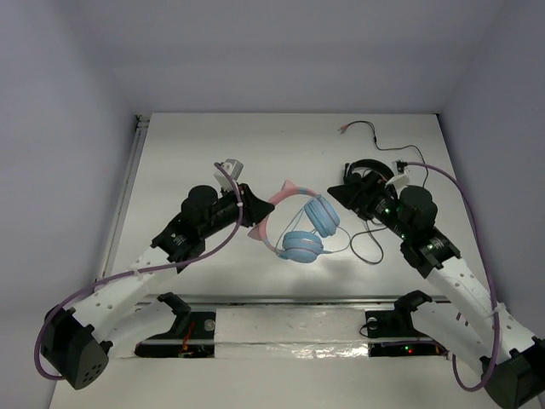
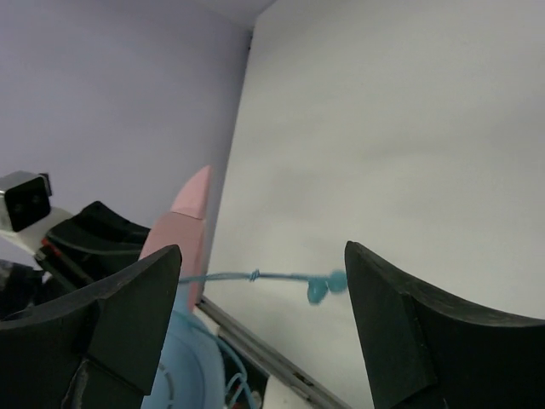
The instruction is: Wrap the headphones
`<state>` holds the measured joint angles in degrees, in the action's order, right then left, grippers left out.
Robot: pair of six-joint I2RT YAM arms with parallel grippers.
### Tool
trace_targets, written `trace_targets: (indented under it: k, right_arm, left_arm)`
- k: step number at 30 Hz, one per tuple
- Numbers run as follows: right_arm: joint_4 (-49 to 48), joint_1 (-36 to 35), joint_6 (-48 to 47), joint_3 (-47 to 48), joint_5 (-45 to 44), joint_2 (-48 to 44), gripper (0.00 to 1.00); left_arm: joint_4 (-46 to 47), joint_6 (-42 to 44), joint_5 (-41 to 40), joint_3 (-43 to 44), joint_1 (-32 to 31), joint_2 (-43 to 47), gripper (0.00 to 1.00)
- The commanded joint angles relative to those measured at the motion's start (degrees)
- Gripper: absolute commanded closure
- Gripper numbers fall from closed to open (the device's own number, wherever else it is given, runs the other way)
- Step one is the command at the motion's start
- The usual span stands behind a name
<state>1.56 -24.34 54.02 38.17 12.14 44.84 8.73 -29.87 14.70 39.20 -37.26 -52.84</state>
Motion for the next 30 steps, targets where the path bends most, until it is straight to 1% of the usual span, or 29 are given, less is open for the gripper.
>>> trace_targets:
  k: [1,4,5,7,9,10,11,13,14,16,17,19,20,22,27,29,30]
  right_arm:
    - [1.3,0.3,-4.7,-1.1,-4.5,-3.1,0.16]
    - [1.7,0.3,-5.3,-1.7,-9.1,-5.3,0.18]
    - [2.4,0.3,-5.6,-1.4,-10.5,-6.4,0.2]
    - [4.2,0.3,-6.5,-2.0,-15.4,-8.1,0.23]
    - [6.4,0.3,-6.7,-3.7,-19.8,-10.6,0.3]
    - [6.9,0.3,-6.7,-4.4,-20.7,-11.4,0.37]
    - [7.2,0.3,-6.9,-5.2,-21.4,-13.2,0.53]
    - [7.9,0.3,-7.0,-7.1,-22.9,-15.2,0.69]
    - [8.2,0.3,-7.0,-7.6,-23.3,-16.2,0.79]
    - [9.3,0.3,-7.5,-8.0,-24.4,-18.7,0.85]
    - [9.9,0.3,-7.9,-8.0,-24.6,-19.4,0.92]
    - [10.9,0.3,-9.1,-8.1,-24.9,-21.1,0.97]
    - [11.1,0.3,-9.4,-8.2,-25.1,-21.5,1.0]
    - [11.2,0.3,-9.6,-8.6,-24.5,-22.2,1.0]
    - [10.7,0.3,-10.8,-8.7,-23.3,-22.3,1.0]
    - [10.7,0.3,-11.4,-8.6,-23.3,-22.4,1.0]
    - [10.8,0.3,-11.6,-8.6,-23.2,-22.5,1.0]
  left_arm:
    - [3.9,-2.5,3.0,5.3,0.3,0.1,1.0]
    - [-0.2,-1.3,0.2,8.1,0.3,-0.3,1.0]
    - [-2.3,-0.7,-1.9,8.7,0.3,-0.5,1.0]
    - [-3.9,0.2,-4.5,9.6,0.3,-0.8,1.0]
    - [-4.4,0.9,-7.2,8.8,0.3,-0.6,1.0]
    - [-4.3,0.9,-7.9,8.4,0.3,-0.7,1.0]
    - [-3.9,0.9,-8.8,7.9,0.3,-1.1,1.0]
    - [-2.9,0.4,-9.1,6.2,0.3,-1.5,1.0]
    - [-1.5,0.3,-9.2,5.5,0.3,-1.7,1.0]
    - [-0.1,0.4,-10.5,3.2,0.3,-1.8,1.0]
    - [1.0,0.6,-13.0,2.3,0.3,-1.9,1.0]
    - [2.5,0.6,-14.8,-0.3,0.3,-2.3,1.0]
    - [4.5,0.3,-17.7,-1.1,0.3,-2.5,1.0]
    - [6.9,-0.6,-19.4,-3.6,0.3,-3.7,1.0]
    - [17.8,-1.2,-24.3,-8.6,0.3,-9.1,1.0]
    - [20.0,-0.8,-25.7,-9.0,0.3,-12.0,1.0]
    - [22.7,-0.7,-26.1,-9.1,0.3,-12.9,1.0]
